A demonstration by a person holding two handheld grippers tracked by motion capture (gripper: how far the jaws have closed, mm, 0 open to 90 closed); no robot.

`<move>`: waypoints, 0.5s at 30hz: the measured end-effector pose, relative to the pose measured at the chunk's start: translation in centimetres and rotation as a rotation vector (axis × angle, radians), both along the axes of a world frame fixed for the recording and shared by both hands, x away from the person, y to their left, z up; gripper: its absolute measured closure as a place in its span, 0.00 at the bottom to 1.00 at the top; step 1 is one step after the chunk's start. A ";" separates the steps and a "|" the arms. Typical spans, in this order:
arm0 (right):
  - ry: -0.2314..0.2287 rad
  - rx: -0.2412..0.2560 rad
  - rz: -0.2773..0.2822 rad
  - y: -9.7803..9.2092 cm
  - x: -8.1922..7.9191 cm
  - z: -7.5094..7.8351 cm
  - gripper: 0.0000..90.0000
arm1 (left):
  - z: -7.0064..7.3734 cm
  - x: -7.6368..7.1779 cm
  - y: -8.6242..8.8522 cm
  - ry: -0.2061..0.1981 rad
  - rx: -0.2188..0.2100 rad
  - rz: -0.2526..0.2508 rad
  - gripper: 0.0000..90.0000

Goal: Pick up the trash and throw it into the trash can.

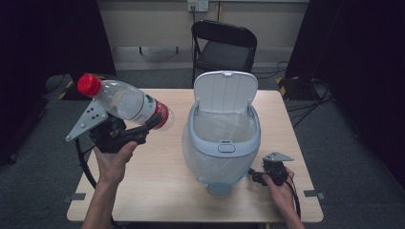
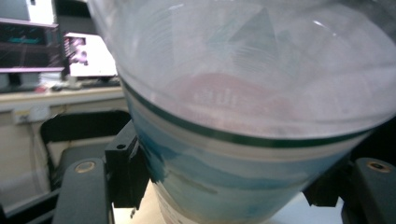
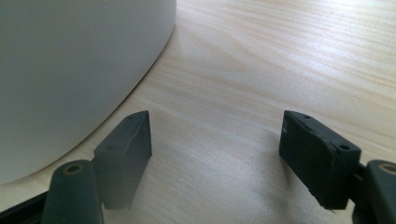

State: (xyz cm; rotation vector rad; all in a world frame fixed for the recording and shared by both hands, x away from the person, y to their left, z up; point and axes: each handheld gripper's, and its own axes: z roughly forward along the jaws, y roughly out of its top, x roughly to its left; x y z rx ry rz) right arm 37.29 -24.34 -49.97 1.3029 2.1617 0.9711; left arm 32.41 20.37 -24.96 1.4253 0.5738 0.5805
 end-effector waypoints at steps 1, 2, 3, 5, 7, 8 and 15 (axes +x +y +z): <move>0.000 0.000 0.000 0.0 0.0 0.0 0.27 | 0.4 0.0 -0.5 -0.009 -0.001 -0.008 0.34; 0.000 0.000 0.000 0.0 0.0 0.0 0.27 | 0.8 0.1 -0.9 -0.014 -0.004 -0.024 0.34; 0.000 0.000 0.000 0.0 0.0 0.0 0.27 | 1.2 0.2 -1.5 -0.022 -0.003 -0.033 0.34; 0.000 0.000 0.000 0.0 0.0 0.0 0.27 | 1.9 0.4 -2.7 -0.026 -0.016 -0.068 0.34; 0.000 0.000 0.000 0.0 0.0 0.0 0.27 | 2.1 0.6 -3.3 -0.029 -0.021 -0.086 0.34; 0.000 0.000 0.000 0.0 0.0 0.0 0.27 | 2.2 0.7 -3.5 -0.025 -0.028 -0.103 0.34; 0.000 0.000 0.000 0.0 0.0 0.0 0.27 | 2.0 2.6 -5.9 0.045 -0.059 -0.193 0.34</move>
